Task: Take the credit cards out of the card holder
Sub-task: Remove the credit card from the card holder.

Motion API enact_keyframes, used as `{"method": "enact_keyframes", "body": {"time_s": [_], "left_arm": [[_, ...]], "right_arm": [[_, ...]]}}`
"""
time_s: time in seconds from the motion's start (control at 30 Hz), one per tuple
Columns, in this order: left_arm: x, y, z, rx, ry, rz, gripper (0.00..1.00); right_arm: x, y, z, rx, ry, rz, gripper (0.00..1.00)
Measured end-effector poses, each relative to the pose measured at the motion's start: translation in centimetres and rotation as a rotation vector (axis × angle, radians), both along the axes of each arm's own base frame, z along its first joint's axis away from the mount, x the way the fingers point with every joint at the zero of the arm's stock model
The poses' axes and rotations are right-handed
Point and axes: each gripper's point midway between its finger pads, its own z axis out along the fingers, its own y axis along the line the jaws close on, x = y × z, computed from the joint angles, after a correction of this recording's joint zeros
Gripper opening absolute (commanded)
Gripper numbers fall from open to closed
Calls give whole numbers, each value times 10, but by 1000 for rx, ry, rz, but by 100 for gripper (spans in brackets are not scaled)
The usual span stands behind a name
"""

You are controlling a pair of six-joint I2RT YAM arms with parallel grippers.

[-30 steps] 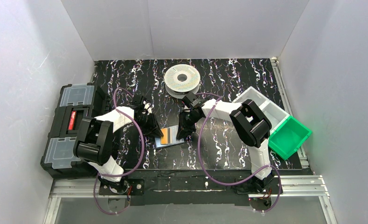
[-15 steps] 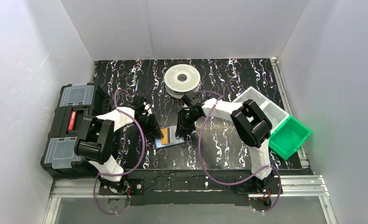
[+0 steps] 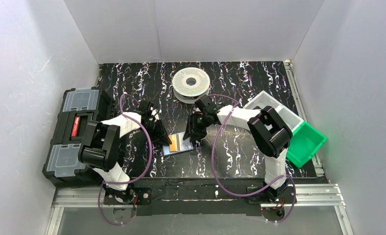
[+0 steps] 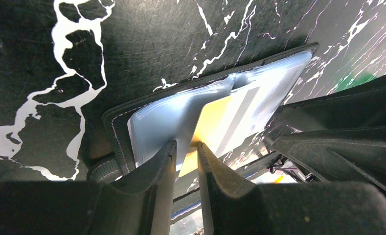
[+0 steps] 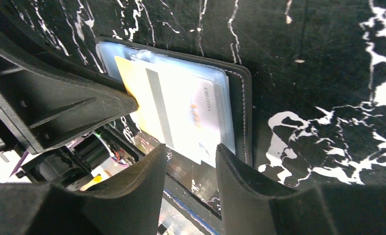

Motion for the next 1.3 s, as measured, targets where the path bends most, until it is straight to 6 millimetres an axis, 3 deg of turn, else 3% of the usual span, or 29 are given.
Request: {"method": "enact_keyframes", "body": {"time_s": [0.47,0.77,0.87,1.0,1.17,1.3], "left_arm": [[0,-1,1,-10,4,-1,23],[0,-6,1,-43,5,6,22],[0,-10,2,-66,7,16,16],[-1,-13,3,-92,12,27,0],[-1,-14,11,-99,3,30,0],[-1,-2,17,-20,-16,28,0]], "right_arm": [[0,20,-6,12,15,42,27],[-3,22,-11,2,38,53,23],[-4,21,-11,1,42,54,22],[-4,21,-11,0,43,54,22],[-4,21,-12,-1,44,54,22],[-4,21,-12,-2,44,54,22]]}}
